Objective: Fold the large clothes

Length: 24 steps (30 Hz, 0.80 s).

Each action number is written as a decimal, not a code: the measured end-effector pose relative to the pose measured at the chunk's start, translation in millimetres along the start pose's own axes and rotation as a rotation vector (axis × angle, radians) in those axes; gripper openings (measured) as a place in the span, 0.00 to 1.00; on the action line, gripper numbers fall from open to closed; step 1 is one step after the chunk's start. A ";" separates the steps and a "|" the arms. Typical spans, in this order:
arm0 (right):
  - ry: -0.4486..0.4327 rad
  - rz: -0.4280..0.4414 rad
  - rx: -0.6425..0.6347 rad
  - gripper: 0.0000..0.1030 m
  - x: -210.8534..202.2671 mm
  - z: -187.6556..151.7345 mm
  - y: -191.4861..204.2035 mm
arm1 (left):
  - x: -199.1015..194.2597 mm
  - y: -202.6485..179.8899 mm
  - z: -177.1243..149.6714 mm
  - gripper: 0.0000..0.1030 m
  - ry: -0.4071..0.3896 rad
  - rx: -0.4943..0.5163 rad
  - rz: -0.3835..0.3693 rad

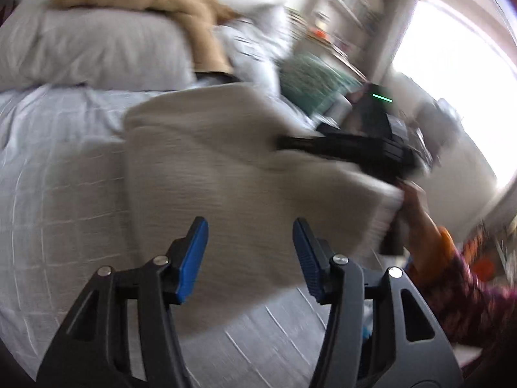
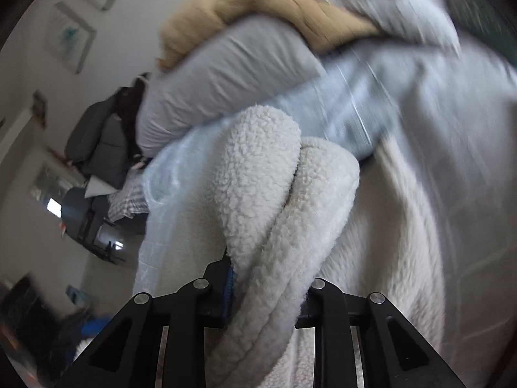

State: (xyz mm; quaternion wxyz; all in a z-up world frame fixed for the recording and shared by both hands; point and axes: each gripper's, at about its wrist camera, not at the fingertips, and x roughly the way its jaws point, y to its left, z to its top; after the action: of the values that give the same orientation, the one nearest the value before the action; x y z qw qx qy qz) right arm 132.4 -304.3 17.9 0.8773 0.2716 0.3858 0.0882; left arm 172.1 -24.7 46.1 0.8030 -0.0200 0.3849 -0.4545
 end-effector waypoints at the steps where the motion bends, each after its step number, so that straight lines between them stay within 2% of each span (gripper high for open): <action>1: -0.024 0.002 -0.024 0.24 -7.5 2.4 5.6 | 7.2 5.7 1.5 0.54 -0.001 -0.014 0.014; 3: -0.067 -0.011 -0.074 0.24 -21.7 3.2 9.8 | 29.0 9.7 2.6 0.54 0.014 -0.010 0.042; 5: -0.063 -0.050 -0.081 0.25 -23.6 3.0 1.4 | 56.1 7.1 -4.3 0.54 0.060 0.002 0.019; 7: -0.012 -0.126 -0.051 0.27 -13.0 0.6 -22.5 | 72.0 0.6 -15.8 0.54 0.097 0.030 0.010; 9: 0.106 -0.168 0.053 0.36 12.9 -10.1 -65.8 | 87.8 -14.3 -28.5 0.54 0.117 0.106 0.034; 11: 0.153 -0.134 0.148 0.45 24.9 -19.2 -98.1 | 91.4 -26.5 -36.5 0.54 0.105 0.171 0.061; 13: 0.144 -0.036 0.234 0.45 19.8 -17.3 -117.1 | 92.4 -27.8 -35.5 0.54 0.106 0.169 0.064; 18: 0.057 0.064 0.310 0.49 11.8 6.8 -123.3 | 93.9 -21.3 -35.6 0.54 0.104 0.138 0.048; 20: 0.062 0.066 0.308 0.49 23.2 15.5 -120.4 | 93.1 -21.8 -39.3 0.54 0.101 0.141 0.050; 22: 0.066 0.030 0.273 0.46 31.2 23.9 -112.6 | 92.1 -21.3 -38.0 0.54 0.093 0.140 0.053; 24: 0.016 0.017 0.210 0.40 28.7 34.5 -95.8 | 96.0 -20.5 -34.6 0.54 0.087 0.124 0.048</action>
State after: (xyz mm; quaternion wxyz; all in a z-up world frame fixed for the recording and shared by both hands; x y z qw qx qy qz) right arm 171.8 -388.1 -33.2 0.8400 0.3647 0.3976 0.0566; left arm 163.3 -97.3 -27.9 0.7959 0.0587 0.3912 -0.4584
